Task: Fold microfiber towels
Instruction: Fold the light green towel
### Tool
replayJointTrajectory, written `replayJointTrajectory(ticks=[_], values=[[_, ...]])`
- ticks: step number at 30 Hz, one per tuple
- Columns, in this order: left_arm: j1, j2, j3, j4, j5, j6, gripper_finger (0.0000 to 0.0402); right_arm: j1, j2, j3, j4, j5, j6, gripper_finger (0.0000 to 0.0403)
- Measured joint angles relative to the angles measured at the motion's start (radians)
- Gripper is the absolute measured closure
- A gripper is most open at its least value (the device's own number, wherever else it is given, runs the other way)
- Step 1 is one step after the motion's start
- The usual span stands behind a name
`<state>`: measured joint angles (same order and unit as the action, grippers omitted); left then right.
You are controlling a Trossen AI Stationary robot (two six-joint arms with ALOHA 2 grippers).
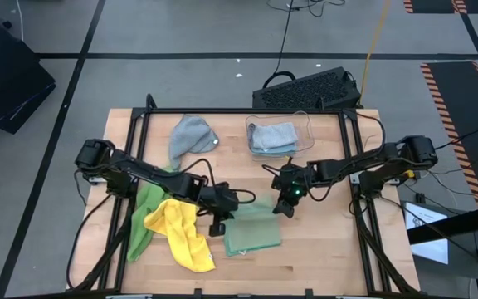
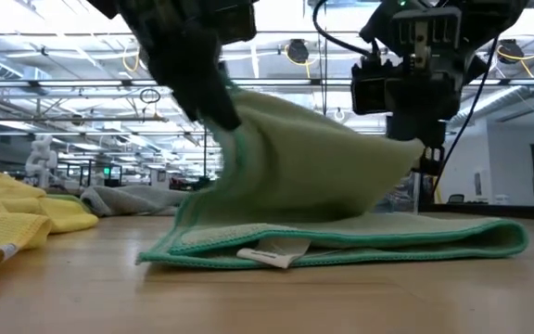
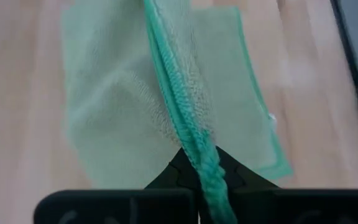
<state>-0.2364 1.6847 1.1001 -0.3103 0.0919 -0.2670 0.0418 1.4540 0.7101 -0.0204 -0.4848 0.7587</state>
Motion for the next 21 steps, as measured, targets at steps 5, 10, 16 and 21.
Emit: replayJointTrajectory(ticks=[5, 10, 16, 21], values=[[-0.022, -0.002, 0.0, 0.059, 0.028, -0.048, 0.0394, 0.024, 0.025, -0.001, 0.024, -0.041, 0.049, 0.0401], [-0.057, 0.012, 0.001, 0.089, 0.033, -0.098, 0.0394, 0.06, 0.038, -0.001, 0.057, -0.068, 0.119, 0.0401], [-0.103, 0.074, 0.003, 0.115, 0.038, -0.141, 0.0394, 0.108, 0.058, -0.002, 0.076, -0.036, 0.108, 0.0401], [-0.12, 0.12, 0.001, 0.109, 0.031, -0.187, 0.0394, 0.127, 0.092, -0.002, 0.119, -0.038, 0.113, 0.0401]])
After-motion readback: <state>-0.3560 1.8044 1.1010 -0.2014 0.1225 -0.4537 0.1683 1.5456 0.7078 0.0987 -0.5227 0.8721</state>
